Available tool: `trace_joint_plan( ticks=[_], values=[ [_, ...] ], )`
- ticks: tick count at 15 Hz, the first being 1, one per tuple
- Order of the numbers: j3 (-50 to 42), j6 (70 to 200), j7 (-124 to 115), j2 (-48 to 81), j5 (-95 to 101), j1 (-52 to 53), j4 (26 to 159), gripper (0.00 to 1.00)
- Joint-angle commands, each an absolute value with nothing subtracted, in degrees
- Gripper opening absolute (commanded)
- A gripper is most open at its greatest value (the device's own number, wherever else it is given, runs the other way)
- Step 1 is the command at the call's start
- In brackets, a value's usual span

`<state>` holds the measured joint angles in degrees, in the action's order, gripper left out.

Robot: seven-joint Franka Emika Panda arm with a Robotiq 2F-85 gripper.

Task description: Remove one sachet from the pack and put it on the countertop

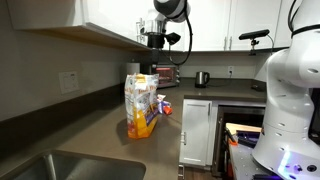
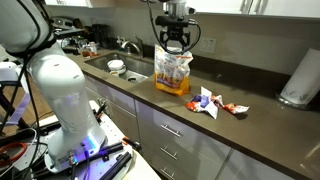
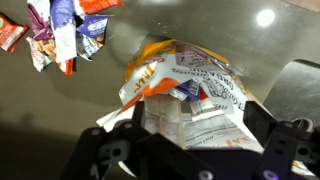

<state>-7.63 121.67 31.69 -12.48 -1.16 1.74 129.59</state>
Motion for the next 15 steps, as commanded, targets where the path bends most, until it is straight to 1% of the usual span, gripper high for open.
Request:
trace_joint_plan(
  ticks=[1,6,10,15],
  values=[
    [-7.4,123.3,33.8,-11.7,-4.5,1.8,129.2,1.00],
    [-7.1,128.8,35.1,-9.5,-10.0,2.4,131.1,1.00],
    [-6.3,132.7,35.2,-7.0,-10.7,2.2,131.6,1.00],
    [-5.8,132.7,34.4,-6.9,-9.8,1.7,130.6,1.00]
  ],
)
